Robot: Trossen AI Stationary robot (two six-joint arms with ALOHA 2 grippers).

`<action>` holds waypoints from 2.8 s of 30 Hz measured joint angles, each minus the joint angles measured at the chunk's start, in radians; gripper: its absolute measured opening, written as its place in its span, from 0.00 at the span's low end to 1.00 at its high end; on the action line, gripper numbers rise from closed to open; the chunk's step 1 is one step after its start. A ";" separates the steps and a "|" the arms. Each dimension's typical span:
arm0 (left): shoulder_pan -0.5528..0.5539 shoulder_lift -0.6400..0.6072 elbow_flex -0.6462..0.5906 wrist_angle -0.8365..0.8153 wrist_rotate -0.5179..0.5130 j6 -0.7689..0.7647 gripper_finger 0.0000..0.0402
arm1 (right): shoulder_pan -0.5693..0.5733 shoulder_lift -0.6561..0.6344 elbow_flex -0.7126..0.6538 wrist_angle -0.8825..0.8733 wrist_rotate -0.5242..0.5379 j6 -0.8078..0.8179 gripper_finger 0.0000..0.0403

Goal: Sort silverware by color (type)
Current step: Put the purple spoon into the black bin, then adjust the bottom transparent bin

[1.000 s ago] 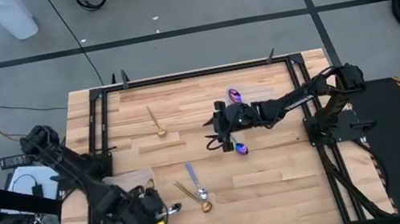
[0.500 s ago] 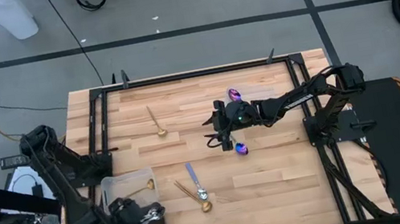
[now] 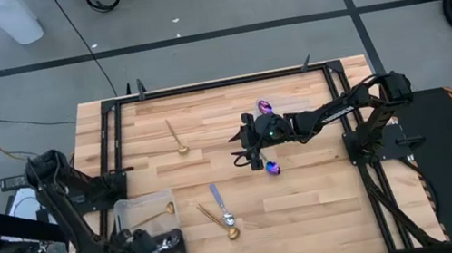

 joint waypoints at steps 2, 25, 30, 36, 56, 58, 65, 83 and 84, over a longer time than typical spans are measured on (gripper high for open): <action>0.012 0.014 0.000 0.004 0.022 0.013 0.15 | 0.000 0.000 0.000 0.000 -0.001 0.000 0.52; 0.077 0.127 0.000 0.005 0.116 0.071 0.19 | 0.000 0.000 0.000 0.001 -0.002 0.000 0.52; 0.103 0.122 0.000 -0.011 0.200 0.087 0.28 | 0.000 0.000 0.000 0.000 -0.002 0.008 0.52; 0.163 0.053 0.006 -0.007 0.223 0.189 0.31 | 0.000 0.000 0.000 0.000 -0.002 0.009 0.52; 0.420 -0.043 0.006 -0.094 0.224 0.688 0.31 | 0.064 0.000 -0.029 -0.046 -0.005 0.101 0.52; 0.449 -0.043 0.006 -0.095 0.225 0.747 0.31 | 0.073 0.000 -0.041 -0.045 0.004 0.118 0.52; 0.537 -0.043 0.006 -0.083 0.414 0.845 0.31 | 0.117 0.000 -0.066 -0.047 0.035 0.188 0.52; 0.703 -0.039 0.056 -0.211 0.203 1.172 0.31 | 0.264 0.000 -0.066 -0.099 0.179 0.298 0.52; 0.706 -0.039 0.051 -0.211 0.203 1.182 0.31 | 0.272 0.000 -0.066 -0.099 0.191 0.298 0.52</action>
